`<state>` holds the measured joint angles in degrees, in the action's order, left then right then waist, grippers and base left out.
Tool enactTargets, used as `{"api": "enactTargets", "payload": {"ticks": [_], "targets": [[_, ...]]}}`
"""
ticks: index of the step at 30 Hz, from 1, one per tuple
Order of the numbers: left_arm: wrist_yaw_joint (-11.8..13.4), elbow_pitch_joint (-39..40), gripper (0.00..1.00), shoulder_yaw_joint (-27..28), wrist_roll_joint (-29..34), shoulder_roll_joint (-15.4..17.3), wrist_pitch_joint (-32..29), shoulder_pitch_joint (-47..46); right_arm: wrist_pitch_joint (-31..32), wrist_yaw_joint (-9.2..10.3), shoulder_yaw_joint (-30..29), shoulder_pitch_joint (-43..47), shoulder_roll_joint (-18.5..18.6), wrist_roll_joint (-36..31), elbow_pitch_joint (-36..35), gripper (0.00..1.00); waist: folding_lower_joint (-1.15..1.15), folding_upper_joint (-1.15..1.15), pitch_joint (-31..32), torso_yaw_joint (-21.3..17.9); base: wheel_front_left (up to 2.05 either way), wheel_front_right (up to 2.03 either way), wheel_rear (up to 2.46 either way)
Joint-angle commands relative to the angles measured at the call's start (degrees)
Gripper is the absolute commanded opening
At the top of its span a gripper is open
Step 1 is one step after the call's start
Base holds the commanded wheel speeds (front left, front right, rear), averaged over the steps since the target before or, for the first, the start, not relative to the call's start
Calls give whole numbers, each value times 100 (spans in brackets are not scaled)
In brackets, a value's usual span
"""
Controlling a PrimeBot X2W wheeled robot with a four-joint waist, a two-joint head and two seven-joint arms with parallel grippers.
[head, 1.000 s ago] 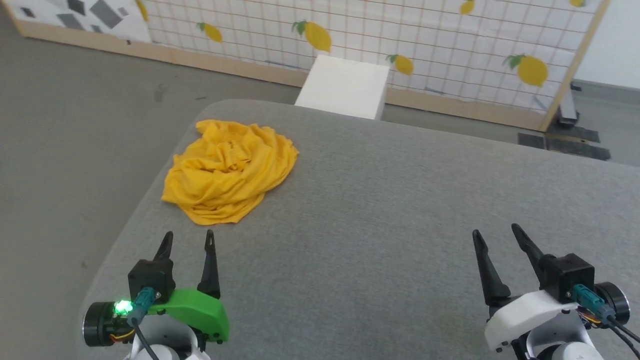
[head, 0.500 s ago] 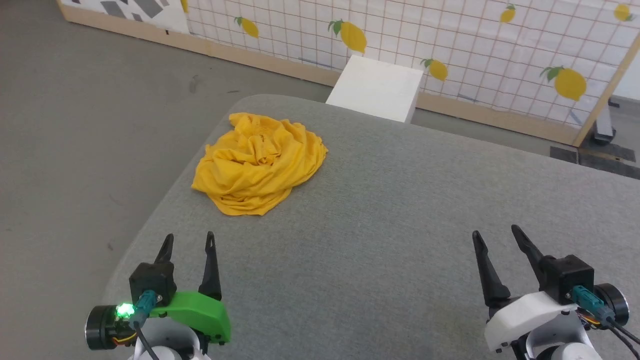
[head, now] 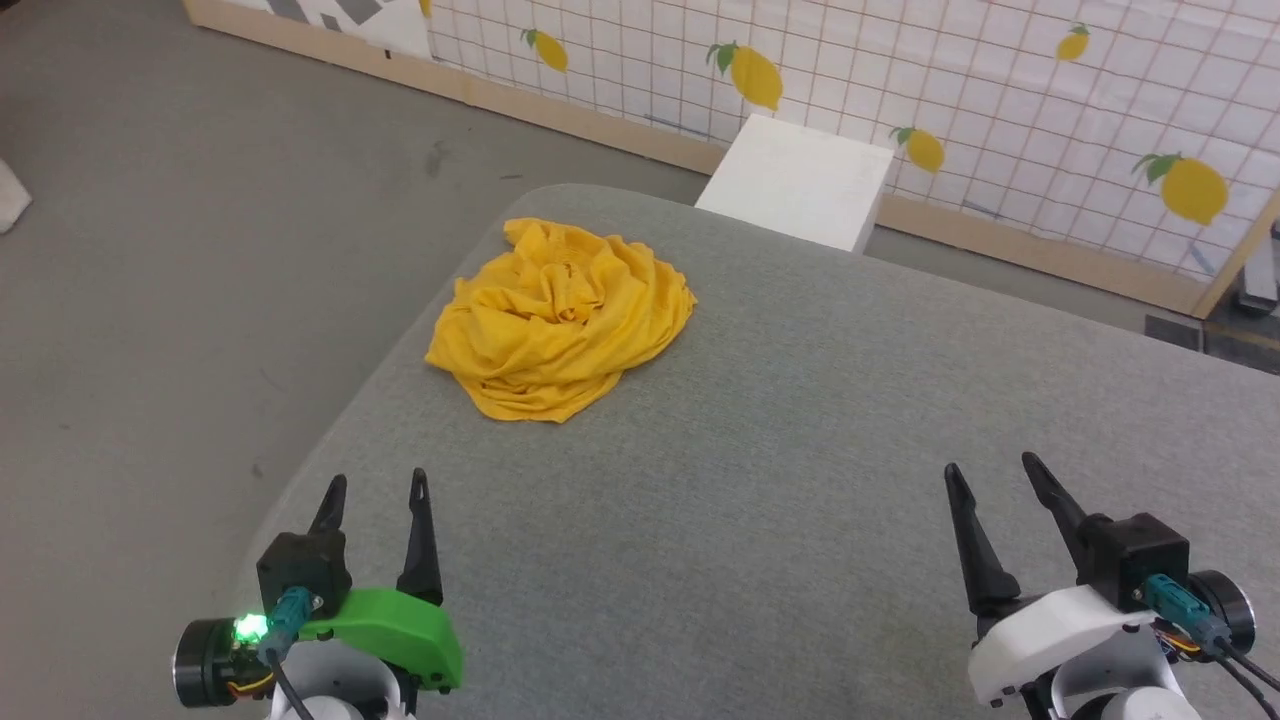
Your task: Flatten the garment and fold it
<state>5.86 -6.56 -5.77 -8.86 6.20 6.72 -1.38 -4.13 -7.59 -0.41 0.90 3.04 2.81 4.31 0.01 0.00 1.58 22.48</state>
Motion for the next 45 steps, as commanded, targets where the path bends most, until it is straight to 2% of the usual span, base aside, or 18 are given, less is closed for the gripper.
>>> {"api": "enactTargets", "payload": {"ticks": [1,27,31,37,41,45], "targets": [[50,-22,100,-25,-54,58,56,-112,-55,6,-11,-129,-9,49,27,100,-1,0,1,54,0,0,0],[311,-257,100,-281,-478,246,330,-232,-186,8,-51,-176,-13,146,153,100,-1,0,-35,648,0,0,0],[160,-290,100,-361,-673,208,336,-534,-152,9,-85,-225,-14,108,72,100,-1,0,-229,701,0,0,0],[-183,-656,100,-455,-944,339,-55,-1607,-24,9,-62,-488,-15,-22,-172,100,-1,0,-887,477,0,0,0],[-442,-1226,100,-374,-1345,385,-519,-2744,70,9,11,-707,-15,-131,-314,100,-1,0,-1502,178,0,0,0],[-670,-1792,100,-215,-1772,593,-1127,-3714,61,10,118,-984,-16,-136,-365,100,-1,0,-2086,-259,0,0,0]]}}
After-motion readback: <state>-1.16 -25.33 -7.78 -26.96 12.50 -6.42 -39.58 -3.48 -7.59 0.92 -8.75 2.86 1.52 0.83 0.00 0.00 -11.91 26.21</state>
